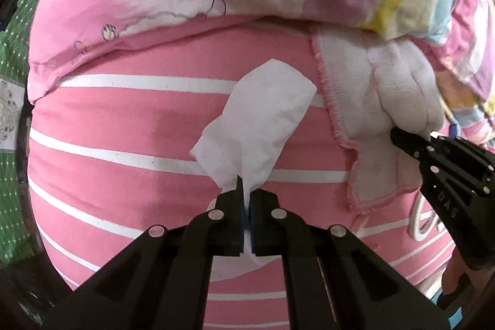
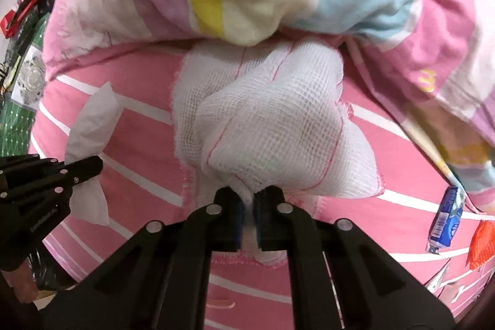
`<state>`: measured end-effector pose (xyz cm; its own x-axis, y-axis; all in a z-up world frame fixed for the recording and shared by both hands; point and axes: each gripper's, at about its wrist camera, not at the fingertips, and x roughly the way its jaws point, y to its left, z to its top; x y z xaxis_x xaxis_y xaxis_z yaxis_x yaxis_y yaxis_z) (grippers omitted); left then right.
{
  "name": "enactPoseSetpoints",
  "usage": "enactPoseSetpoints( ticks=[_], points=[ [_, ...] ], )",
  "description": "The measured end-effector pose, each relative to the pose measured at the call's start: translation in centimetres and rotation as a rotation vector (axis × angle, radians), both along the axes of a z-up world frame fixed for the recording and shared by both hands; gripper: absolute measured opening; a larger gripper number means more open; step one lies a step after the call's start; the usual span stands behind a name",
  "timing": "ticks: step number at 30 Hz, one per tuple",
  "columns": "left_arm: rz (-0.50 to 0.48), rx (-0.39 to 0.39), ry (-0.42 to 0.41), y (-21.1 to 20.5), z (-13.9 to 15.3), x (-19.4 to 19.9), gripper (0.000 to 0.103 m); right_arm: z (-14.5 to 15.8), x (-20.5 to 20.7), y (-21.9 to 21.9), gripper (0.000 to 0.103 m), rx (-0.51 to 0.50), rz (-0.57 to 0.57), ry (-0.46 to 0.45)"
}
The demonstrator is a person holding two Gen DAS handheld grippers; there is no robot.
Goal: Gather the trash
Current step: 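Carry the tissue and gauze in both tools over to the green trash bin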
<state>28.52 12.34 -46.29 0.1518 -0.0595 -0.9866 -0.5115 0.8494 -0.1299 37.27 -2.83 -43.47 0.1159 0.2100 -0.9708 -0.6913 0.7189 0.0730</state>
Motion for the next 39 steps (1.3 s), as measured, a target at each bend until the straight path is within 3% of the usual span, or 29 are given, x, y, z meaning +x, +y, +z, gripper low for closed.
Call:
enactPoseSetpoints(
  ticks=[11, 16, 29, 39],
  points=[
    [0.003, 0.003, -0.077, 1.5, 8.5, -3.1, 0.002, 10.7, -0.3, -2.8, 0.006, 0.108, -0.076, -0.045],
    [-0.041, 0.008, -0.103, 0.0, 16.5, -3.0, 0.002, 17.6, -2.4, -3.7, 0.006, 0.155, -0.12, -0.081],
    [-0.275, 0.06, -0.227, -3.9, 32.9, -7.8, 0.002, 33.0, -12.4, -6.0, 0.006, 0.248, -0.341, -0.221],
    [-0.463, 0.033, -0.357, -8.4, 40.7, -9.9, 0.002, 40.6, -20.1, -11.3, 0.006, 0.276, -0.547, -0.34]
  ],
)
